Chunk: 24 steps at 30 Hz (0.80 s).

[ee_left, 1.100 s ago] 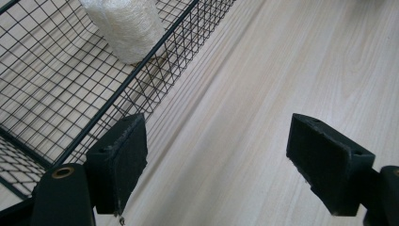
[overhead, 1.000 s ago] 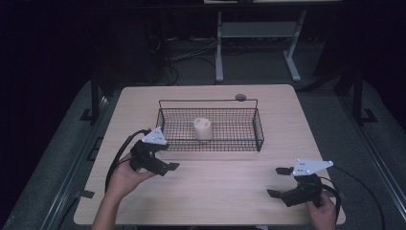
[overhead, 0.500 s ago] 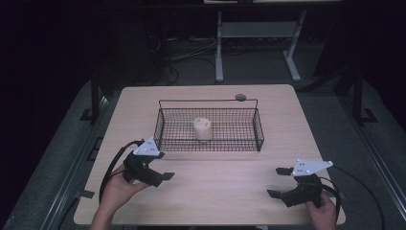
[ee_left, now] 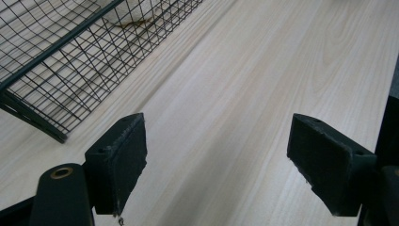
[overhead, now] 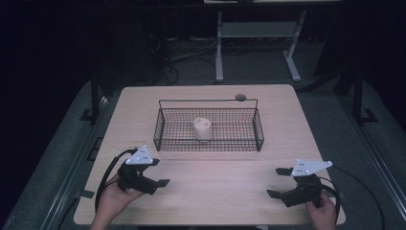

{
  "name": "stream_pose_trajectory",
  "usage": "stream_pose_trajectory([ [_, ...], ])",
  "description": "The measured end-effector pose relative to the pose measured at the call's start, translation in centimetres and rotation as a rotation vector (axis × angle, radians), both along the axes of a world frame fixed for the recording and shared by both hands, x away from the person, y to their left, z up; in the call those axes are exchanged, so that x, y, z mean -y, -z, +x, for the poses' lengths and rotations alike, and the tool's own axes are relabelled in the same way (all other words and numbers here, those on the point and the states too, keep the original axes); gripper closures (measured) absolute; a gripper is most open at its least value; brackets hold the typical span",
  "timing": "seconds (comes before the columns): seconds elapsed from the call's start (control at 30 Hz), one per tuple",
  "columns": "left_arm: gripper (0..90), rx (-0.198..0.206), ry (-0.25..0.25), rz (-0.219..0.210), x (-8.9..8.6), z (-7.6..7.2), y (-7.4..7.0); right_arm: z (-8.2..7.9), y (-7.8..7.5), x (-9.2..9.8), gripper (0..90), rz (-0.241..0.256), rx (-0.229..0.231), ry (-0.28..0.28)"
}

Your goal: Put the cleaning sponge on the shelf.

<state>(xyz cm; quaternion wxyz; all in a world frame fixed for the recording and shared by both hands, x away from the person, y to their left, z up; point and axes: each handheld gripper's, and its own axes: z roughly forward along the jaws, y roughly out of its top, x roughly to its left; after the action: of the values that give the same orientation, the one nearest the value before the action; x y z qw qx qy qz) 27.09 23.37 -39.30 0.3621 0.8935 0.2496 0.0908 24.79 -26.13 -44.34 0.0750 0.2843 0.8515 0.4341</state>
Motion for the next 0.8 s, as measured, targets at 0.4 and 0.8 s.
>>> stream_pose_trajectory([
  [0.4, 19.6, 0.007, -0.017, -0.022, -0.8, -1.3, 1.2, 0.0, 0.0, -0.1, 13.8, -0.006, -0.004, 0.000],
  [0.8, 18.4, 0.005, -0.030, -0.040, -1.2, -2.3, 2.3, 0.0, 0.0, 0.0, 13.7, -0.010, -0.001, 0.005],
])
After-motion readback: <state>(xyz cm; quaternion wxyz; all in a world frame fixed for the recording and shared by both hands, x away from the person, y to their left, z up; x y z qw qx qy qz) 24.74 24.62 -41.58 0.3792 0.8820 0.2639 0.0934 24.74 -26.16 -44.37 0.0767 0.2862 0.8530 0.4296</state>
